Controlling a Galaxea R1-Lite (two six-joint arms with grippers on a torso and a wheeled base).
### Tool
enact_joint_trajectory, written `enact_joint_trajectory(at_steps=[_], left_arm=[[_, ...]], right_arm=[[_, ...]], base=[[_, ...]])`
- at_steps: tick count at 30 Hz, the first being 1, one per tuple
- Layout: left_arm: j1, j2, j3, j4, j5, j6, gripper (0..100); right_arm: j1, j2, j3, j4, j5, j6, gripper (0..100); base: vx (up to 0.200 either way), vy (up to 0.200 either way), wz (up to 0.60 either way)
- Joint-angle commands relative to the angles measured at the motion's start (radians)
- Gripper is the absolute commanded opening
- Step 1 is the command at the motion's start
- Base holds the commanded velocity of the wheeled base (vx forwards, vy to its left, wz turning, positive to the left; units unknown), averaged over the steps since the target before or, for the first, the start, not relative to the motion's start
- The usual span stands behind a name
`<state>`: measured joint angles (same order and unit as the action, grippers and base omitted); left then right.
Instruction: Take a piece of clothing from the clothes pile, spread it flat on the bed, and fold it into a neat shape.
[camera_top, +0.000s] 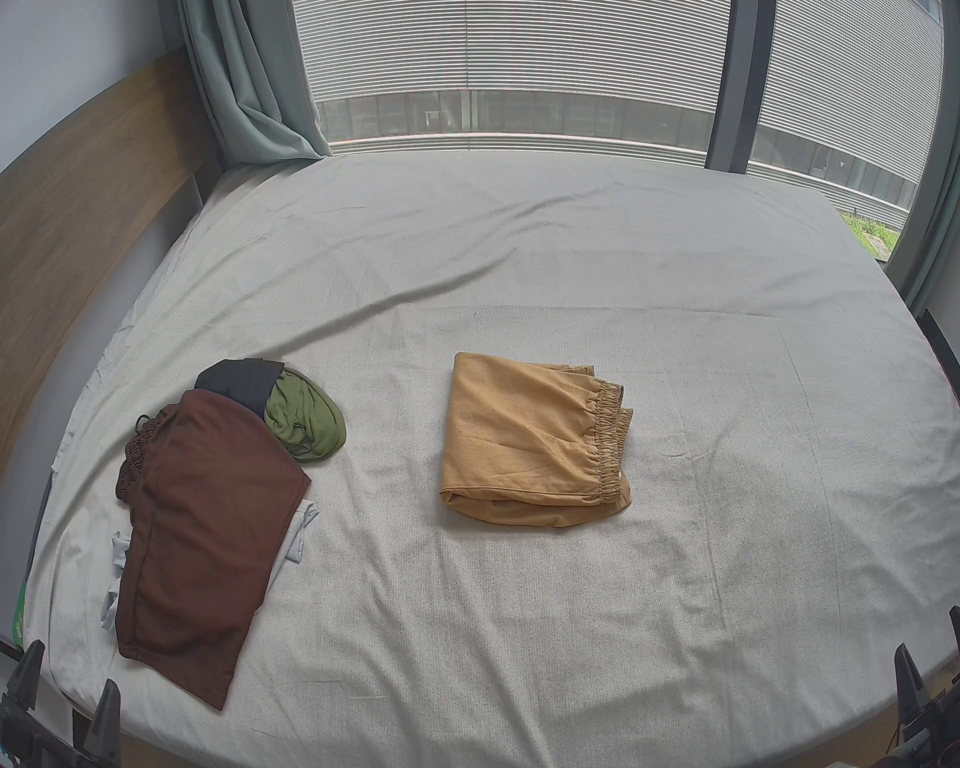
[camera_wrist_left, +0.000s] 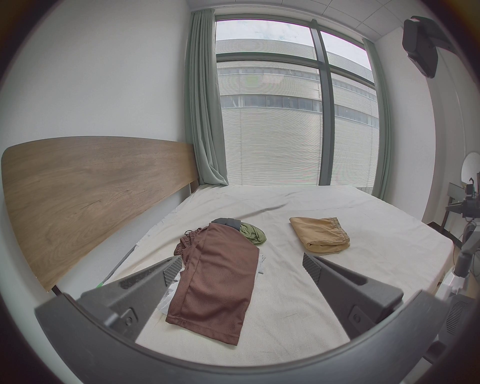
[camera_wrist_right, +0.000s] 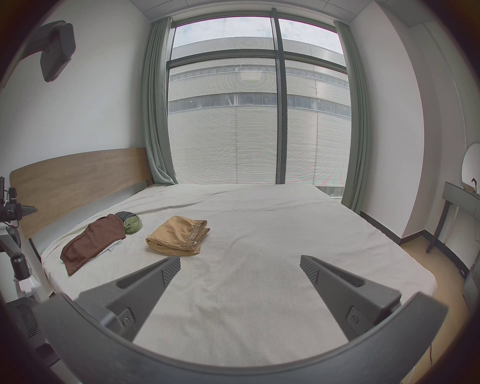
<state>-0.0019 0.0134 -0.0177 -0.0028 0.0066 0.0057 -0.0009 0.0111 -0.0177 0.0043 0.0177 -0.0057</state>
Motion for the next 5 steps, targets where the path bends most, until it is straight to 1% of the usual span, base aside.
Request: enact_joint_trajectory(at_steps=[1, 5], left_arm=[[0.000, -0.013, 0.018, 0.001, 0.000, -0.001, 100], [-0.001, -0.013, 0.018, 0.001, 0.000, 0.000, 100]], right_arm=[[-0.001, -0.002, 0.016, 0.000, 0.001, 0.001, 100], [0.001, -0.002, 0.016, 0.000, 0.001, 0.000, 100]], base=[[0.000, 0.000, 0.00], [0.000, 0.000, 0.00]])
